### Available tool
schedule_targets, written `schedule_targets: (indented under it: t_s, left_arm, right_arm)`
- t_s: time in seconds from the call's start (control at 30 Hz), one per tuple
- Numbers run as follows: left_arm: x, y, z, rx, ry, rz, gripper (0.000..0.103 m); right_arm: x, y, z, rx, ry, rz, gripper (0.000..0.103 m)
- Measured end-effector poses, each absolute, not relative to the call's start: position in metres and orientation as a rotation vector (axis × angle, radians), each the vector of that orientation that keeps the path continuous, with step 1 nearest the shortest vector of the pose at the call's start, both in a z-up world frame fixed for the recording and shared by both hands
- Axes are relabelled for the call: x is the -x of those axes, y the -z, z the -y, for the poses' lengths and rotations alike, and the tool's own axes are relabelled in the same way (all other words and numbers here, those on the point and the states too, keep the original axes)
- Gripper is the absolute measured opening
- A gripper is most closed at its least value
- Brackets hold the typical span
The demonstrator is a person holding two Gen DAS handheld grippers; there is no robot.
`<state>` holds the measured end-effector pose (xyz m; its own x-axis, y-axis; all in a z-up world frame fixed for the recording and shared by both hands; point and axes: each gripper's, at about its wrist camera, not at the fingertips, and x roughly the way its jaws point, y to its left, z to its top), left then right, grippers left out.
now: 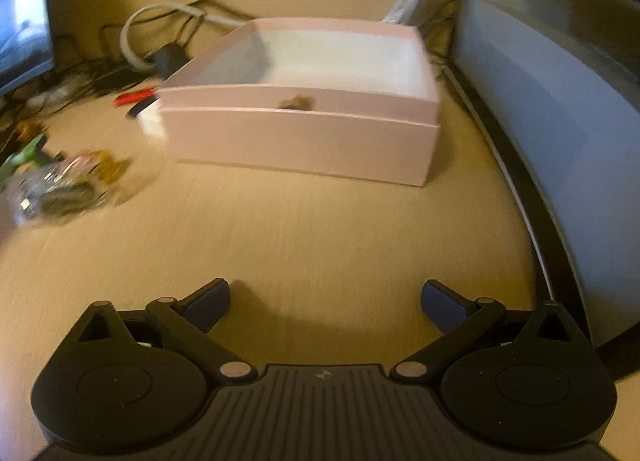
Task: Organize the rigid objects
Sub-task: 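Grasp the mint-green toy piece with the left tool while the right tool grasps the brown toy dog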
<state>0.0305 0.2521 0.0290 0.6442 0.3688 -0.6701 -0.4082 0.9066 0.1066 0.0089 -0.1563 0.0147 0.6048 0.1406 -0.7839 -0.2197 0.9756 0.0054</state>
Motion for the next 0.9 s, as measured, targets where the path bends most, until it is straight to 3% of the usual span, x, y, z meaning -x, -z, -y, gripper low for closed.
schedule_targets:
  t_s: [0.1, 0.17, 0.23, 0.53, 0.6, 0.67, 0.9]
  left_arm:
    - [-0.038, -0.023, -0.257, 0.095, -0.430, -0.768, 0.048]
    - [-0.044, -0.020, -0.257, 0.091, -0.424, -0.772, 0.026]
    - [-0.048, -0.017, -0.256, 0.081, -0.426, -0.785, 0.018]
    - [-0.007, -0.022, -0.224, 0.213, -0.300, -0.816, 0.014]
    - [0.005, -0.024, -0.215, 0.231, -0.289, -0.834, 0.014]
    - [0.017, -0.025, -0.209, 0.242, -0.289, -0.843, 0.014]
    - [0.051, -0.024, -0.220, 0.344, -0.354, -0.799, 0.015]
  right_arm:
    - [-0.001, -0.028, 0.150, 0.123, -0.222, -0.841, 0.094]
    - [0.004, -0.040, 0.143, 0.152, -0.209, -0.758, 0.094]
    - [0.003, -0.050, 0.133, 0.179, -0.206, -0.709, 0.094]
    - [-0.040, -0.089, 0.054, 0.203, -0.491, -0.692, 0.092]
    - [-0.060, -0.095, 0.027, 0.206, -0.553, -0.717, 0.078]
    - [-0.086, -0.097, -0.011, 0.236, -0.642, -0.763, 0.045]
    - [-0.131, -0.087, -0.148, 0.331, -0.903, -0.787, 0.042]
